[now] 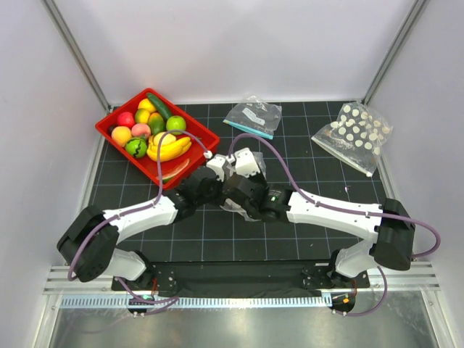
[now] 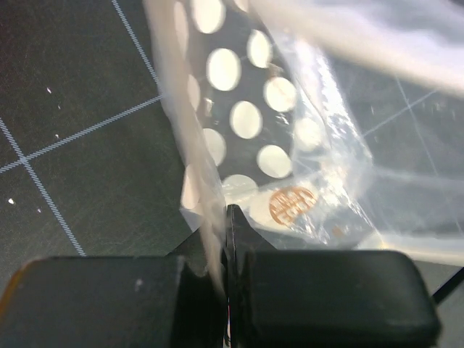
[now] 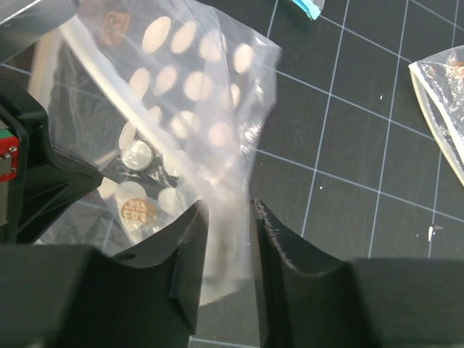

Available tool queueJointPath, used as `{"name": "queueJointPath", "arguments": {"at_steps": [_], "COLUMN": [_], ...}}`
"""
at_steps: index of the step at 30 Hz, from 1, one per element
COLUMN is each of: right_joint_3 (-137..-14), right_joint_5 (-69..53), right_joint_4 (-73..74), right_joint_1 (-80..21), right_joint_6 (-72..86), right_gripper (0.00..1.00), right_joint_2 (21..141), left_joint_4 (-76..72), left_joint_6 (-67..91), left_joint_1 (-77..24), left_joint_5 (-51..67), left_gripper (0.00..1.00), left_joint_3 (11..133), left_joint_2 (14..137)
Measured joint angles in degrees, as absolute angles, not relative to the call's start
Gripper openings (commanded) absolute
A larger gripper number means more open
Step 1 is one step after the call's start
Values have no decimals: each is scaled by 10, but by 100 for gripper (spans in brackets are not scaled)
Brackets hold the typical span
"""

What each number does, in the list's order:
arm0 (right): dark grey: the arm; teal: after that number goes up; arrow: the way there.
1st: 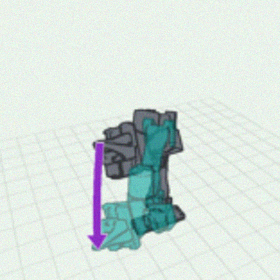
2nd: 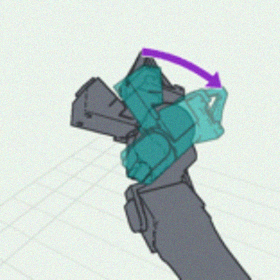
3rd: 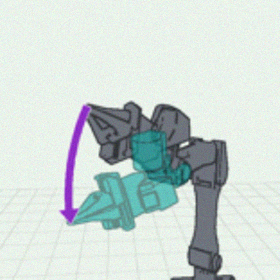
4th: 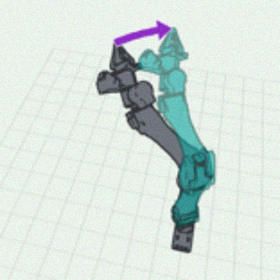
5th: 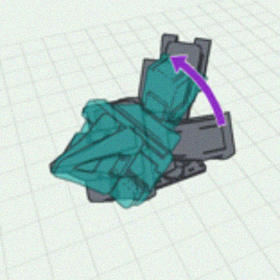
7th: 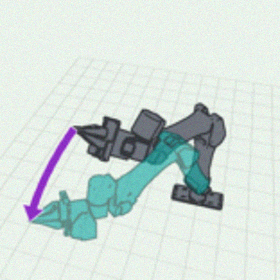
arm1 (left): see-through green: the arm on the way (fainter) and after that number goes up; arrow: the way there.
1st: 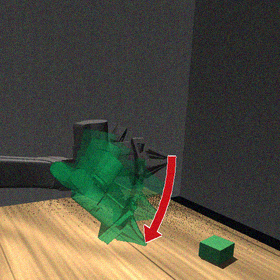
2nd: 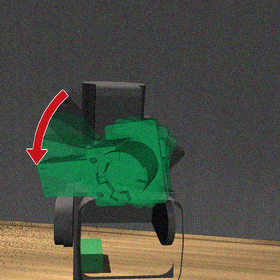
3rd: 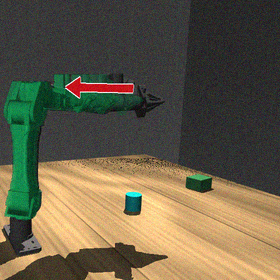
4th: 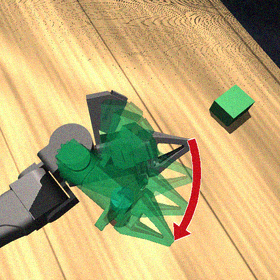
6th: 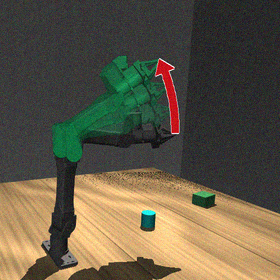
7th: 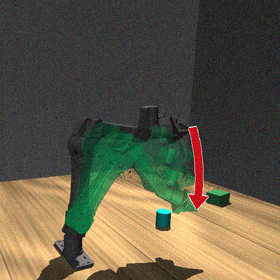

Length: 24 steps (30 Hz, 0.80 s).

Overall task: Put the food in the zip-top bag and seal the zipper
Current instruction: Open the zipper of the food storage bag.

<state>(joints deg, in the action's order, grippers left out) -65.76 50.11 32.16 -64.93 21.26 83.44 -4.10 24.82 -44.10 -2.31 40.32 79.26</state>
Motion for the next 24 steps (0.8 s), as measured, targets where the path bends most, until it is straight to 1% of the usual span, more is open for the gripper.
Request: {"name": "queueJointPath", "arguments": {"at_steps": [7,8,10,11,12,14,15,16,18,19,22,24], "right_joint_3": [-658,-658,-658,-658,-657,-657,-657,-658,-670,-684,-742,-779], "right_joint_5": [500,500,500,500,500,500,502,503,513,519,532,537], "right_joint_4": [340,343,347,349,352,356,361,365,399,427,496,536], "right_joint_1": [-649,-649,-647,-646,-646,-644,-644,-644,-643,-643,-643,-641], "right_joint_6": [214,214,213,213,213,217,219,223,233,242,264,279], "right_gripper": [40,36,25,14,9,1,1,1,1,1,1,1], "right_joint_2": [831,831,831,831,831,831,831,831,831,833,842,848], "left_joint_4": [-45,-45,-47,-49,-50,-53,-54,-54,-56,-57,-61,-70], "left_joint_6": [249,249,250,251,251,251,251,251,248,249,251,250], "left_joint_1": [-441,-441,-441,-441,-441,-440,-439,-439,-438,-438,-438,-438], "left_joint_5": [-23,-23,-23,-23,-23,-21,-18,-17,-8,-4,16,29], "left_gripper": [0,0,0,0,0,1,2,17,40,55,68,73], "left_joint_3": [400,399,399,398,397,396,396,396,396,396,396,391], "left_joint_2": [792,792,792,792,791,791,791,791,791,791,790,785]}}
